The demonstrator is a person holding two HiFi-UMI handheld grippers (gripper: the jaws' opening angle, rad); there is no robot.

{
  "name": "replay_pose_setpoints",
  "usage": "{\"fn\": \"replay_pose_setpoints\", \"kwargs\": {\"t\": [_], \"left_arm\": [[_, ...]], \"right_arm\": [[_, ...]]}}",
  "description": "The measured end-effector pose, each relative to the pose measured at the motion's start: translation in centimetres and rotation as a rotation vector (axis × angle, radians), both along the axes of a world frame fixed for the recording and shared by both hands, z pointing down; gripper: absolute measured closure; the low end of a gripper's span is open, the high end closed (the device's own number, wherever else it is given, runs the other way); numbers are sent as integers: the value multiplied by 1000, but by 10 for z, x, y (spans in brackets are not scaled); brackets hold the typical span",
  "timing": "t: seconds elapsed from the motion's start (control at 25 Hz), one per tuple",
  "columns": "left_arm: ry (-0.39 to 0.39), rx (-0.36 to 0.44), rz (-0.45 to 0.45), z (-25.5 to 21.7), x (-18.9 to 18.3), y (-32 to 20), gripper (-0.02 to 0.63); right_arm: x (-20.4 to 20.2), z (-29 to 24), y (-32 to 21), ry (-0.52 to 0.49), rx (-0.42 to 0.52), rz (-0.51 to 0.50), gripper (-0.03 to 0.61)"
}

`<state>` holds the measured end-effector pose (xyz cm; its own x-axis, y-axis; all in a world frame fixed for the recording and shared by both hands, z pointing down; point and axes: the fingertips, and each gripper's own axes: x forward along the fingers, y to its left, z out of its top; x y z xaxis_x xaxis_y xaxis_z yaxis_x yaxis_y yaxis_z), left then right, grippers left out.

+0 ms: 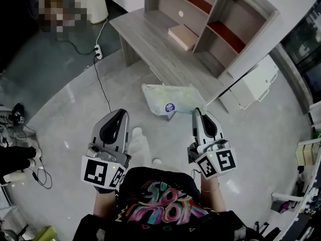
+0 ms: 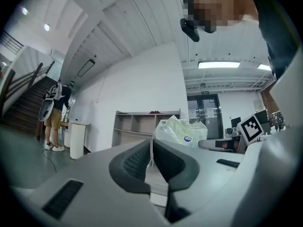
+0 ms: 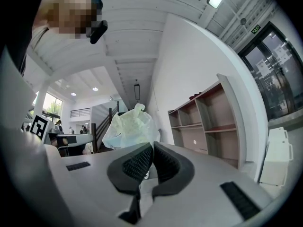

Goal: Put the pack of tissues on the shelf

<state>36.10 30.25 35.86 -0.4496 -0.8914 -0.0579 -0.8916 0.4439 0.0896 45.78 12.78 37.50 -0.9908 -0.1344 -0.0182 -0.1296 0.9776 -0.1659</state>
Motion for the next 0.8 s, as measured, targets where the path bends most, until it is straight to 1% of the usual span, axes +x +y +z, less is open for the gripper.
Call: {"fn": "replay_pose_setpoints", "kwargs": {"t": [0.12, 0.32, 0.48, 0.8], "left_arm": [[8, 4, 6, 4, -35, -8, 577], [-1, -9, 20, 2, -120, -36, 577], [-13, -12, 37, -4, -183, -55, 577], [-13, -16, 46, -3, -285, -62, 577]], "right_arm": [[-33, 5, -7, 13, -1, 6, 561], [-114, 8, -34, 27, -11, 19, 561], [-174, 3, -55, 30, -2, 36, 561], [-263, 7, -72, 52, -4, 72, 561]]}}
